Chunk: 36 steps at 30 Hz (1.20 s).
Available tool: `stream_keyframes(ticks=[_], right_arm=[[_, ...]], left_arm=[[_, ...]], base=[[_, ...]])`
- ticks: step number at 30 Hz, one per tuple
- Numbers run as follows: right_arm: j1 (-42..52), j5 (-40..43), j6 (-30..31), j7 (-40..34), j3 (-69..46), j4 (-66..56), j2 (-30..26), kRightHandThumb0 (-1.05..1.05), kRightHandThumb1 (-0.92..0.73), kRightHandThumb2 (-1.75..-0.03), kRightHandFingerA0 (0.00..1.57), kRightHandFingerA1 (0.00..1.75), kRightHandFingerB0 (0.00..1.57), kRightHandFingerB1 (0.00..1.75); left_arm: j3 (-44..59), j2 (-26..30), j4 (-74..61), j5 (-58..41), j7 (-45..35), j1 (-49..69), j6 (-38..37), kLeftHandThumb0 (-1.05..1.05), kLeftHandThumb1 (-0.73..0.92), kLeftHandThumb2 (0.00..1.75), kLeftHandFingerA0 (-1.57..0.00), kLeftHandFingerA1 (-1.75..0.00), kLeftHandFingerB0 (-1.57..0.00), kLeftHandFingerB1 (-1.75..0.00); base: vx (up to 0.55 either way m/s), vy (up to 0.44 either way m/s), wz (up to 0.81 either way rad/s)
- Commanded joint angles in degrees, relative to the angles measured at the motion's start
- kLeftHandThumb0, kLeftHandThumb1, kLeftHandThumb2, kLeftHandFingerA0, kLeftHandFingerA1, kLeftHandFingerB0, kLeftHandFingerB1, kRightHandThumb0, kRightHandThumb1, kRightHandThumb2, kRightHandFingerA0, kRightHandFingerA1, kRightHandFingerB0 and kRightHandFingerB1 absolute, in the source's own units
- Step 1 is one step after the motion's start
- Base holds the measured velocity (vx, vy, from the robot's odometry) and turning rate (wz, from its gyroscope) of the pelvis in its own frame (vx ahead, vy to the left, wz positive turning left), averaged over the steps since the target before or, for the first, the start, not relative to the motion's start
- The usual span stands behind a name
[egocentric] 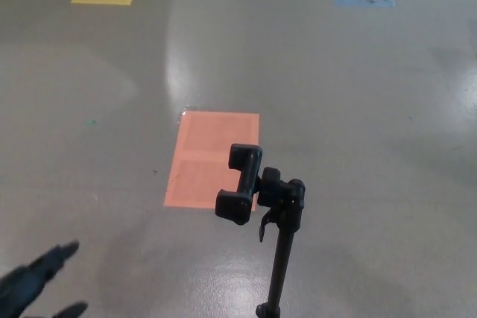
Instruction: The robot uses its left hand to grab the top of a phone stand kept on the floor and tilt it upwards to adjust its angle
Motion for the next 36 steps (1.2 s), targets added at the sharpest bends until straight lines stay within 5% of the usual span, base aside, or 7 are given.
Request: stream_keyframes(ticks=[1,3,11,33,34,35,36], right_arm=[[-1.05,0.9,-1.0,0.45,-1.25,0.42,-1.31,-0.79,-0.66,-1.04,0.06,0.46,0.0,0.36],[-0.99,0.99,-1.12,0.27,-1.4,0.48,-1.3,-0.38,-0.46,-1.06,0.0,0.5,0.0,0.49],[-1.08,0.64,-0.52,0.39,-1.29,0.7,-1.3,-0.38,-0.47,-1.06,0.0,0.5,0.0,0.49],[-1.5,-0.37,0.34,1.55,-1.01,1.26,-1.46,-0.37,-0.47,-1.06,0.01,0.51,0.0,0.49],[-1.53,-0.31,0.4,1.66,-1.03,1.23,-1.46,-0.85,-0.66,-1.0,0.06,0.44,0.09,0.42],[-1.54,-0.3,0.42,1.69,-1.02,1.23,-1.46,-0.85,-0.66,-1.0,0.06,0.44,0.09,0.42],[-1.61,-0.35,0.46,1.58,-0.96,1.28,-1.4,-0.74,-0.82,-0.66,0.12,0.32,0.15,0.26]], left_arm=[[0.38,8.85,-19.85,7.13,2.32,-0.22,-10.4,-0.81,0.62,0.95,-0.14,-0.39,0.0,-0.11],[0.36,9.7,-23.64,7.52,0.96,-1.16,-9.9,-0.8,0.61,0.92,-0.12,-0.36,0.0,-0.08],[-1.95,11.22,-33.2,13.86,0.61,-7.05,-8.26,-0.85,0.58,0.89,-0.26,-0.46,0.0,0.0],[-7.81,9.5,-41.27,20.83,-3.64,-15.52,-2.46,-0.95,0.63,0.95,0.0,0.0,0.0,-0.04],[-8.06,9.27,-42.03,21.56,-4.1,-15.6,-1.68,-0.95,0.62,0.94,0.0,0.0,0.0,-0.04],[-8.11,9.21,-42.24,21.76,-4.23,-15.61,-1.46,-0.95,0.62,0.94,0.0,0.0,0.0,-0.04],[-8.1,9.09,-42.6,21.85,-4.39,-15.68,-1.33,-0.95,0.62,0.94,0.0,0.0,0.0,-0.04]], base=[[0.0,0.0,0.0],[0.0,0.0,0.0],[0.0,0.0,0.0],[0.0,0.0,0.0],[0.0,0.0,0.0],[0.0,0.0,0.0],[0.0,0.0,0.0]])
